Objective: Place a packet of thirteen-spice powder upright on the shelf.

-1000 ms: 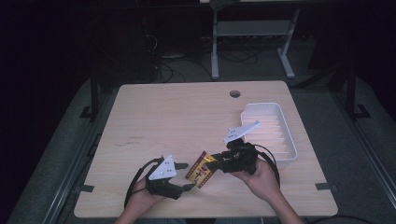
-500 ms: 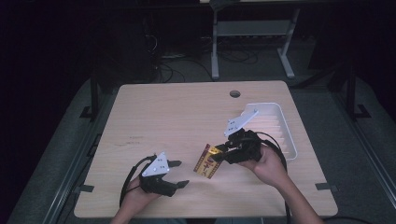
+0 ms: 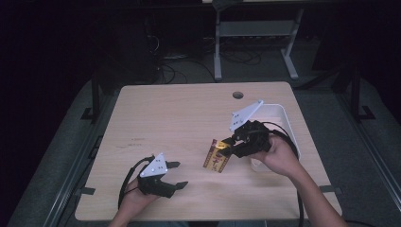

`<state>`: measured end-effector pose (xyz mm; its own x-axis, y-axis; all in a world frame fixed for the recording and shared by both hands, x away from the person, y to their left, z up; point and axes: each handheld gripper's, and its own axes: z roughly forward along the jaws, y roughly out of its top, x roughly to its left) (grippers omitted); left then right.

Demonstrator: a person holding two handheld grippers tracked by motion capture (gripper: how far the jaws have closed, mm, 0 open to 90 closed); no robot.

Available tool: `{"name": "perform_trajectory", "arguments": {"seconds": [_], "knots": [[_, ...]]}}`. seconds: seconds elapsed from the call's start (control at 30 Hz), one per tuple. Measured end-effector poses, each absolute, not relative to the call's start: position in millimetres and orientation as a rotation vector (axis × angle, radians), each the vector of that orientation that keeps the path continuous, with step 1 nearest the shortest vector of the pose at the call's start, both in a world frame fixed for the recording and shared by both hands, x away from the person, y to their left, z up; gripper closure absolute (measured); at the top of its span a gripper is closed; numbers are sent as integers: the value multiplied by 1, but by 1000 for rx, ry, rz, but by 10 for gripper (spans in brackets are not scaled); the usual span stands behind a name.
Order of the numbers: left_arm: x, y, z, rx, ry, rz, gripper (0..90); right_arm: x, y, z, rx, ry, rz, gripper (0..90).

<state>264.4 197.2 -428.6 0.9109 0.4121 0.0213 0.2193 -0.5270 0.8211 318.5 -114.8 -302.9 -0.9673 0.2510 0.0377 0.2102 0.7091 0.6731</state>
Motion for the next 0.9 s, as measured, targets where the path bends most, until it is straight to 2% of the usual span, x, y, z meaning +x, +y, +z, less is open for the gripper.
{"name": "perform_trajectory", "arguments": {"seconds": [0.43,0.9], "knots": [[268,204,-430,2135,474,255,277,327,-137,-274,263,2840,961,684],[272,207,-434,2148,498,260,266,334,-172,-270,265,2857,878,682]]}}
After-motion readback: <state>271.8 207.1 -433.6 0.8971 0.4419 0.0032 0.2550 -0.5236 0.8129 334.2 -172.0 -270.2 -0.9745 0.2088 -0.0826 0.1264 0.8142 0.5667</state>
